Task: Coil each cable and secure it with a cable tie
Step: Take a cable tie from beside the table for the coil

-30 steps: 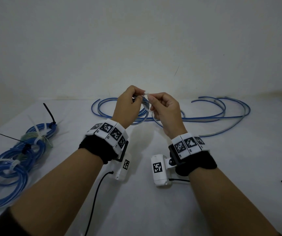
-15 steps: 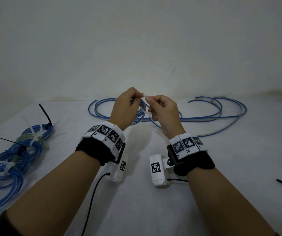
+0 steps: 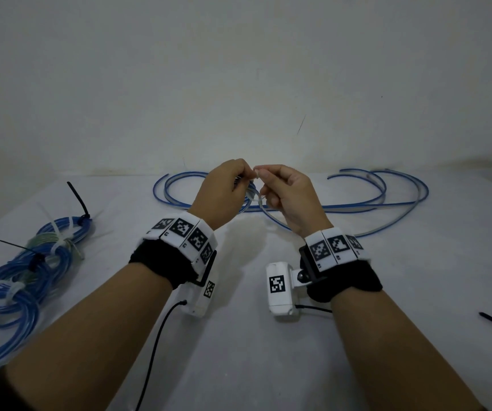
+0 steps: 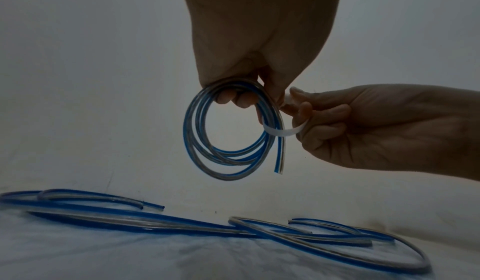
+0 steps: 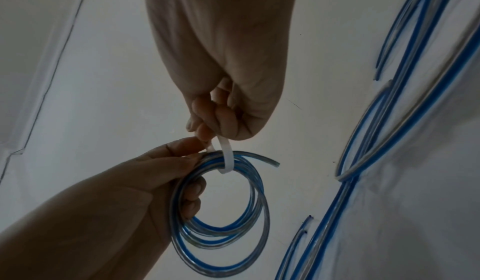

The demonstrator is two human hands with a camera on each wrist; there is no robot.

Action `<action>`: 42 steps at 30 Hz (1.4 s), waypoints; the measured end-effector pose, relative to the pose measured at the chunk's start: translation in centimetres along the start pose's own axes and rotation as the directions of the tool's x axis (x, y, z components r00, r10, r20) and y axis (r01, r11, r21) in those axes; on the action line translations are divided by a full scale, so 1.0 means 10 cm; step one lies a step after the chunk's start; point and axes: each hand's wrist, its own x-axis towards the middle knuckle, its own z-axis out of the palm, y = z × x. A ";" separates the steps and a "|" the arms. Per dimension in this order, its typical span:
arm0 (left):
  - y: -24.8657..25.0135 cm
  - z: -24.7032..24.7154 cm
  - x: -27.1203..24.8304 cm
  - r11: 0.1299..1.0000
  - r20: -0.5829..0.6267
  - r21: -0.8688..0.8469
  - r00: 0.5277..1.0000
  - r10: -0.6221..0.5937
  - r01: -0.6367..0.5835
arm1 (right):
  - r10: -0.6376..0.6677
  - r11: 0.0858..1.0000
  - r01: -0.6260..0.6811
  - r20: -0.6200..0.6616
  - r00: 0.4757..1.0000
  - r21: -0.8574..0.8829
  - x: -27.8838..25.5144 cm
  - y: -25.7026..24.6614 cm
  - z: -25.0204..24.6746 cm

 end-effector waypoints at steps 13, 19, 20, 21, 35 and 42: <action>0.00 -0.08 -0.03 0.996 0.103 -0.065 0.993 -0.058 0.065 | 0.257 0.952 -0.263 0.055 0.965 0.154 0.04 -0.04 -0.03; 0.07 -0.10 -0.09 0.999 0.213 -0.027 0.977 -0.013 0.019 | 0.370 0.922 -0.339 -0.173 0.913 0.187 0.21 -0.14 -0.03; 0.08 -0.10 -0.10 0.999 0.222 -0.029 0.975 -0.008 0.014 | 0.364 0.927 -0.331 -0.217 0.906 0.176 0.22 -0.15 -0.02; 0.09 -0.10 -0.10 0.999 0.220 -0.032 0.975 -0.006 0.014 | 0.351 0.933 -0.314 -0.243 0.904 0.176 0.22 -0.16 0.01; 0.14 -0.23 -0.17 0.997 0.183 0.069 0.982 -0.042 0.030 | 0.354 0.933 -0.360 -0.180 0.918 0.001 0.07 -0.27 0.27; 0.26 -0.32 -0.15 0.986 0.197 0.166 0.980 -0.026 -0.007 | 0.443 0.892 -0.450 -0.251 0.860 0.034 0.22 -0.38 0.35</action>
